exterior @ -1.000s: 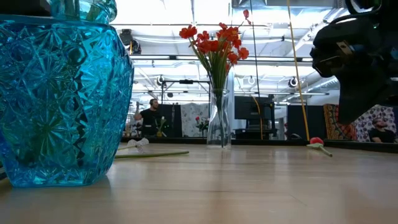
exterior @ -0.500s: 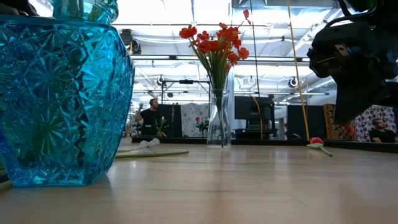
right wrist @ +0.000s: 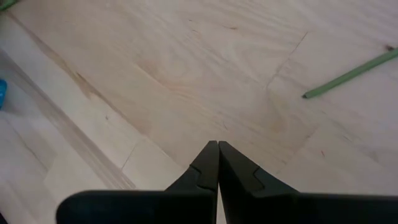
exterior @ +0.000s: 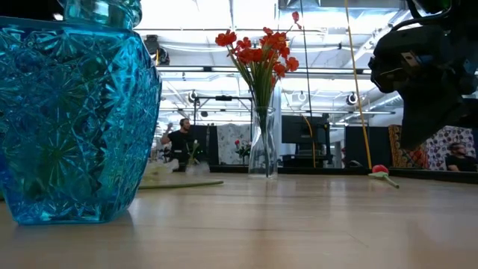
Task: Sort flowers into vase by color
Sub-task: Put the white flowers into the blue flower vase
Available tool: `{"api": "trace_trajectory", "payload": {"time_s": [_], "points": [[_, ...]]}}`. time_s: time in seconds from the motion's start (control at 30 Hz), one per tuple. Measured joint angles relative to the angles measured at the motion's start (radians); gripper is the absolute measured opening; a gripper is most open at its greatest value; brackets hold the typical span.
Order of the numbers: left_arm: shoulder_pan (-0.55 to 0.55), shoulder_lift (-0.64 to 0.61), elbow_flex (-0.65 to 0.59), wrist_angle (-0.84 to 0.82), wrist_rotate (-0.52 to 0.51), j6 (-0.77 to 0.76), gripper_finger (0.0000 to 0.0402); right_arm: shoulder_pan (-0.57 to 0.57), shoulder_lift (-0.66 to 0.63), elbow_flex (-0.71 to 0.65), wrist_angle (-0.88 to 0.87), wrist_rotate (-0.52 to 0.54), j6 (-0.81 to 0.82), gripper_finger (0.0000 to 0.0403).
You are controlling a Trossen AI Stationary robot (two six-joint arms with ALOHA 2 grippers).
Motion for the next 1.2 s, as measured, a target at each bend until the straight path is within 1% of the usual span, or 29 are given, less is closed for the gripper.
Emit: {"api": "trace_trajectory", "payload": {"time_s": [0.1, 0.17, 0.2, 0.37, 0.43, 0.53, 0.67, 0.73, 0.8, 0.97, 1.07, 1.2], "points": [[0.016, 0.005, 0.002, -0.048, 0.001, 0.004, 0.0047, 0.0, 0.0, 0.0, 0.006, 0.001, 0.001, 0.0], [0.021, 0.001, 0.001, -0.11, -0.002, 0.002, 0.0018, 0.001, 0.0, 0.0, 0.009, 0.001, 0.001, 0.0], [0.021, -0.006, 0.0, -0.152, 0.0, -0.001, 0.001, 0.001, 0.0, 0.0, 0.01, 0.001, 0.002, 0.0], [0.025, -0.04, -0.003, -0.403, 0.04, 0.0, 0.0007, 0.001, 0.0, 0.0, 0.019, 0.0, 0.003, 0.0], [0.027, -0.061, -0.003, -0.471, 0.041, 0.004, 0.0004, 0.001, 0.0, 0.0, 0.022, 0.0, 0.002, 0.0], [0.029, -0.104, -0.003, -0.552, 0.008, 0.006, 0.0003, 0.001, 0.0, 0.0, 0.023, 0.0, 0.007, 0.0], [0.061, -0.183, -0.013, -0.673, -0.033, 0.076, 0.0002, 0.001, 0.0, 0.0, 0.028, 0.001, 0.05, 0.0], [0.093, -0.249, -0.05, -0.685, -0.054, 0.124, 0.0001, 0.001, 0.0, 0.0, 0.03, 0.004, 0.082, 0.0], [0.129, -0.335, -0.104, -0.663, -0.077, 0.164, 0.0001, 0.001, 0.0, 0.0, 0.035, 0.018, 0.108, 0.0], [0.211, -0.543, -0.24, -0.539, -0.085, 0.275, 0.0001, 0.001, 0.0, 0.0, 0.045, 0.051, 0.156, 0.0], [0.238, -0.611, -0.241, -0.525, -0.094, 0.339, 0.0001, 0.001, 0.001, 0.0, 0.052, 0.06, 0.181, 0.0], [0.262, -0.648, -0.241, -0.509, -0.074, 0.339, 0.0008, 0.001, 0.001, 0.0, 0.067, 0.061, 0.188, 0.0]]}}
